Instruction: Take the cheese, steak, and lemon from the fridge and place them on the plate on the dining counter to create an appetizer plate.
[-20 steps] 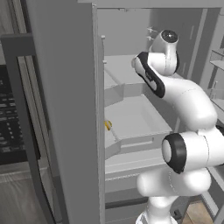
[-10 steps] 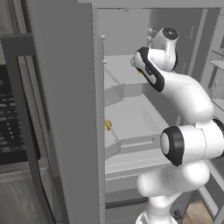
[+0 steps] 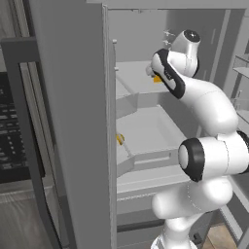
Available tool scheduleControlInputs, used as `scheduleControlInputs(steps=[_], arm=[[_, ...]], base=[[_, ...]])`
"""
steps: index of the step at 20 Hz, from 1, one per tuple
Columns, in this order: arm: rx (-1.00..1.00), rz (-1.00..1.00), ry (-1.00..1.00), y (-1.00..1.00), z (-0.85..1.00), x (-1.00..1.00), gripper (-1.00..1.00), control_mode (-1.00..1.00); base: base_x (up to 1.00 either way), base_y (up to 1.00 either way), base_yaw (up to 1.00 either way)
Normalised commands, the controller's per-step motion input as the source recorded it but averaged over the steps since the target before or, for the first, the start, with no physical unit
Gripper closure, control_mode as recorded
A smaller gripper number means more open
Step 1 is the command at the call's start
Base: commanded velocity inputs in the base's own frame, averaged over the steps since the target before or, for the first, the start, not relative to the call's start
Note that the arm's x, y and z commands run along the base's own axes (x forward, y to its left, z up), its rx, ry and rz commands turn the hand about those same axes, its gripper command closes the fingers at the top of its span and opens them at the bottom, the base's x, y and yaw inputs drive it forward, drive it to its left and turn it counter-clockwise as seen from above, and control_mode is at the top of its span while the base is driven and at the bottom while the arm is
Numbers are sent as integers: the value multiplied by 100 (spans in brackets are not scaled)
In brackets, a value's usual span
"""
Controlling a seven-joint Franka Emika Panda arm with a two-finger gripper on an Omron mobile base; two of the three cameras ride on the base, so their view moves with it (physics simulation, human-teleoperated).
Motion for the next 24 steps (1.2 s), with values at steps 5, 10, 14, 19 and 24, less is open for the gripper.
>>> scheduleControlInputs(steps=[5, 10, 14, 19, 24], arm=[[-2, 0, 1, 0, -35, -1, -100, -100], [-4, 0, 3, 5, -49, 0, -100, -100], [-5, 0, 9, 9, -76, 0, -100, -100], [-4, 0, 3, 6, -67, 5, 100, -100], [0, 0, -2, 0, -33, 39, 100, -100]], base=[[0, 0, 0], [0, 0, 0], [0, 0, 0], [0, 0, 0], [0, 0, 0]])
